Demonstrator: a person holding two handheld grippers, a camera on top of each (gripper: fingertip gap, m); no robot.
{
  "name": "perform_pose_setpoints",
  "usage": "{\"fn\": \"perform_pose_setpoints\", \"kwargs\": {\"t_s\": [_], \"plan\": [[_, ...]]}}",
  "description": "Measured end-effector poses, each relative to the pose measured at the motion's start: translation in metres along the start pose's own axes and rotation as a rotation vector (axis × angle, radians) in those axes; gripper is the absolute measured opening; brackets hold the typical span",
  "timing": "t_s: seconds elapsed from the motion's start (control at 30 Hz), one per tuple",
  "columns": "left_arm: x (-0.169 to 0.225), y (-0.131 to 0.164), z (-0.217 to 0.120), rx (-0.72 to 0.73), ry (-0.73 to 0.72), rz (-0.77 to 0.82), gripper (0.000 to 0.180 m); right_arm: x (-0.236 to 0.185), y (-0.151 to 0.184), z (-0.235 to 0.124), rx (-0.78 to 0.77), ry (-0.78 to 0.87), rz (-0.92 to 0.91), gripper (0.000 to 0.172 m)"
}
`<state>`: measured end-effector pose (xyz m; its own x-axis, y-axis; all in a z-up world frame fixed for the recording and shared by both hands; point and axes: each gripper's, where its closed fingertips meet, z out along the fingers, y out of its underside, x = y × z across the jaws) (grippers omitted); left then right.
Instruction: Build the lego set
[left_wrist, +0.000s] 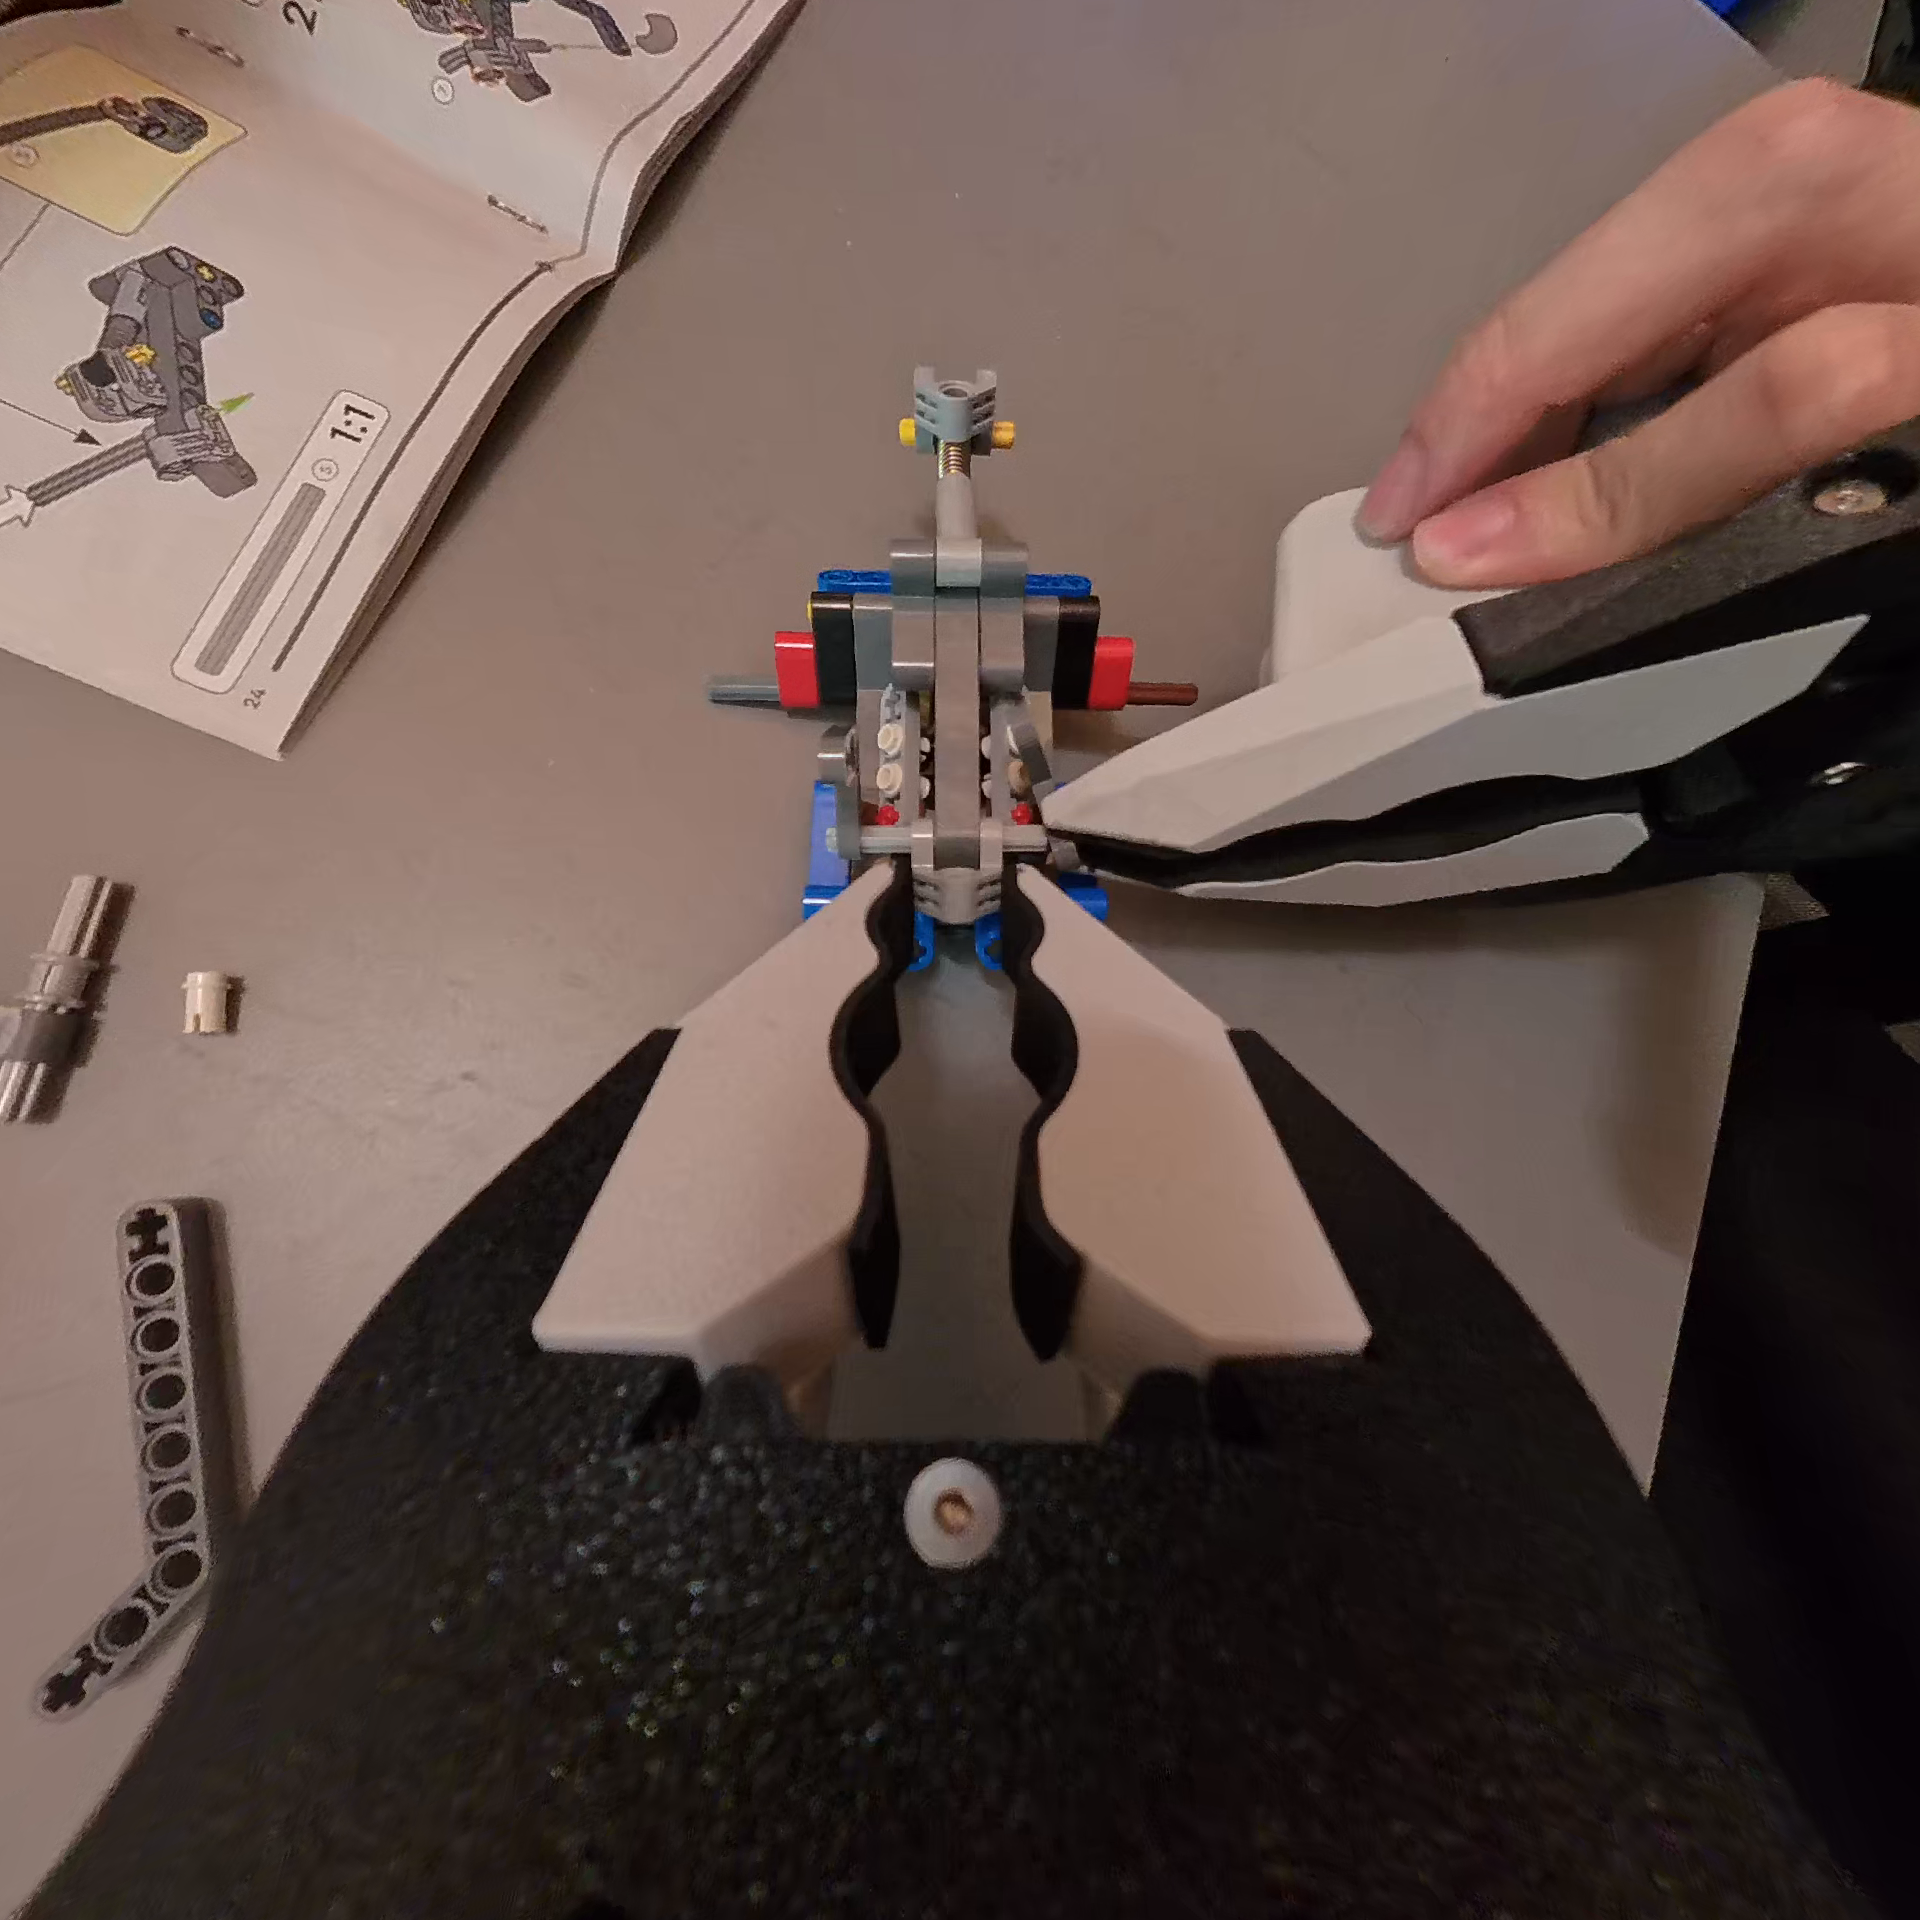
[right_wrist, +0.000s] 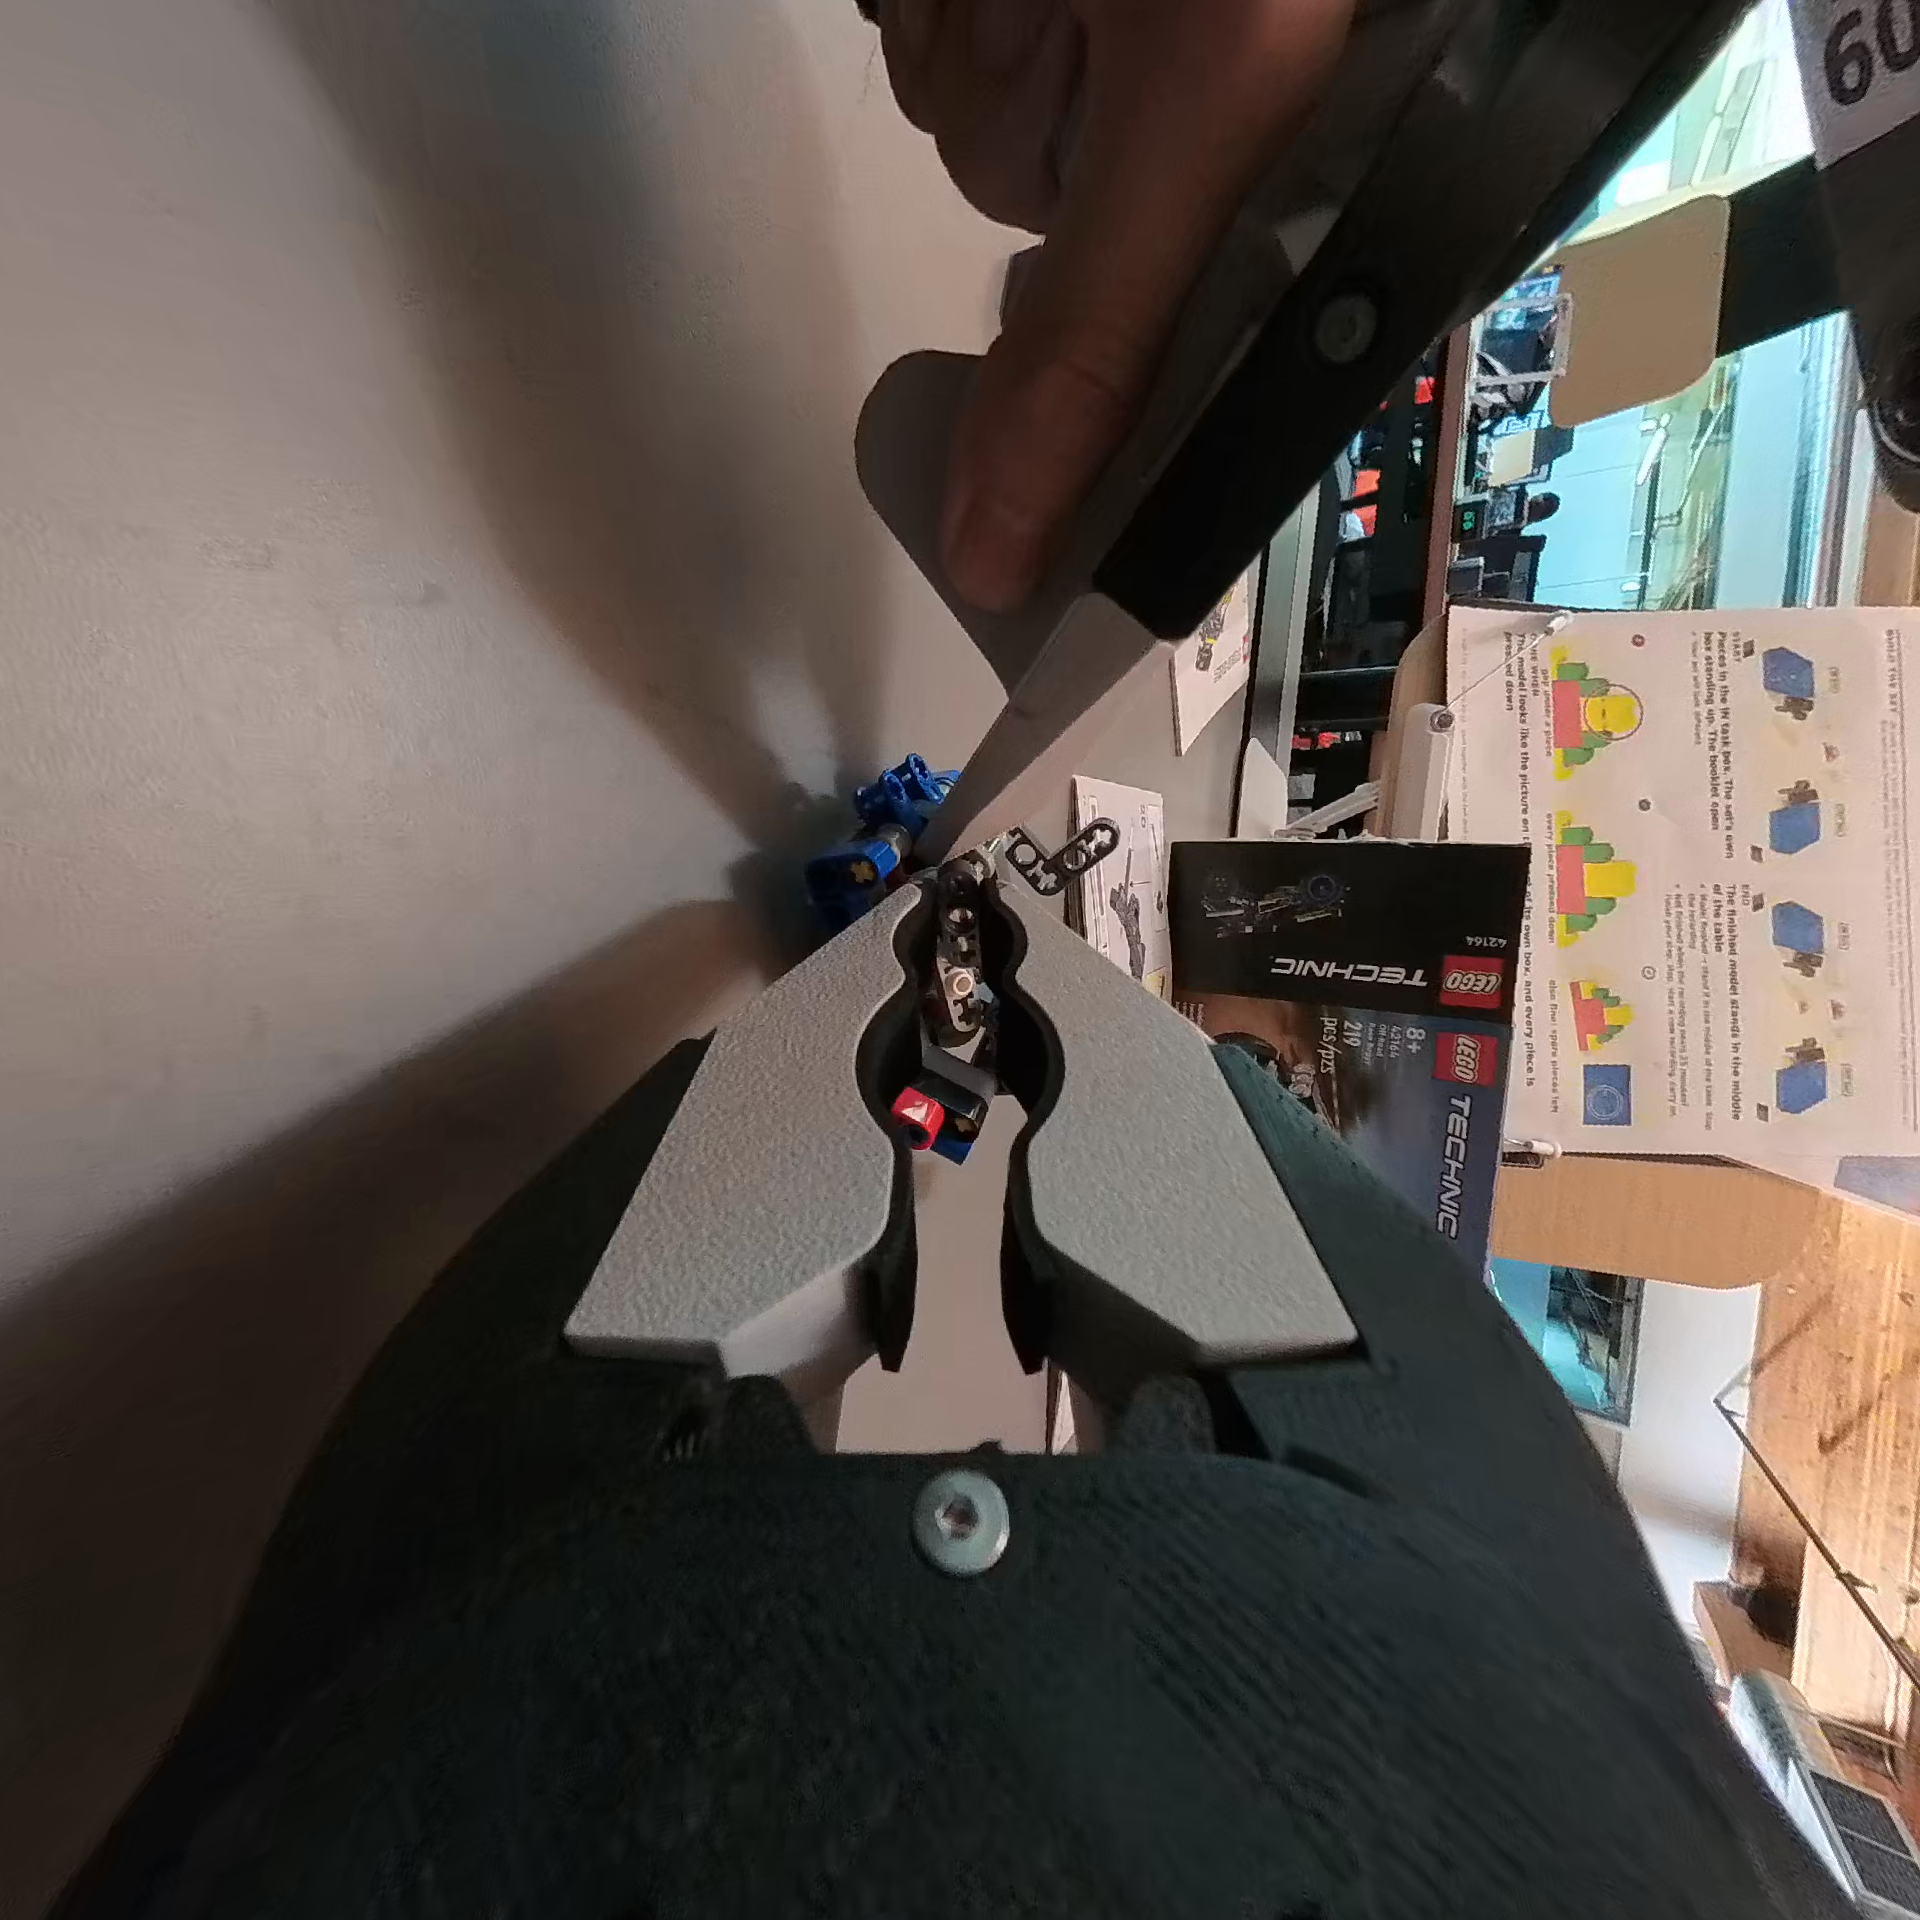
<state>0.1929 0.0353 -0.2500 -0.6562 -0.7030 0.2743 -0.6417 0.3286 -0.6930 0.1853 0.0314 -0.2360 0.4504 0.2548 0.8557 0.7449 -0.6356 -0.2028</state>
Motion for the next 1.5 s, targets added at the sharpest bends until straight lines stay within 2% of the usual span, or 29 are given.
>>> {"fn": "perform_pose_setpoints", "kwargs": {"t_s": [0.3, 0.53, 0.63, 1.2, 1.3, 1.4, 1.43, 1.5], "plan": [[-0.001, 0.001, -0.001, -0.008, -0.013, 0.024, 0.013, 0.0, -0.001, 0.002, -0.043, 0.017, -0.052, 0.004], [0.0, 0.0, -0.001, 0.009, 0.017, 0.004, 0.013, 0.001, 0.001, 0.001, -0.042, 0.025, -0.004, 0.004], [-0.001, -0.001, -0.001, 0.008, -0.016, 0.017, 0.013, 0.003, 0.004, 0.002, -0.077, 0.057, 0.041, 0.004], [-0.004, -0.001, -0.001, 0.009, -0.04, -0.067, 0.012, 0.005, 0.005, 0.007, -0.366, 0.134, -0.208, 0.004], [-0.005, -0.001, 0.0, 0.002, -0.086, -0.007, 0.013, 0.005, 0.006, 0.008, -0.319, 0.106, -0.113, 0.004], [0.001, -0.002, 0.003, 0.015, -0.034, 0.002, 0.013, 0.001, 0.008, -0.002, -0.235, 0.018, 0.077, 0.005], [0.001, -0.002, 0.003, 0.018, -0.03, 0.01, 0.013, -0.004, 0.011, -0.01, -0.227, -0.045, 0.164, 0.005], [0.0, -0.001, 0.002, 0.009, -0.034, 0.026, 0.013, -0.034, 0.006, -0.033, -0.19, -0.307, 0.371, 0.005]]}}
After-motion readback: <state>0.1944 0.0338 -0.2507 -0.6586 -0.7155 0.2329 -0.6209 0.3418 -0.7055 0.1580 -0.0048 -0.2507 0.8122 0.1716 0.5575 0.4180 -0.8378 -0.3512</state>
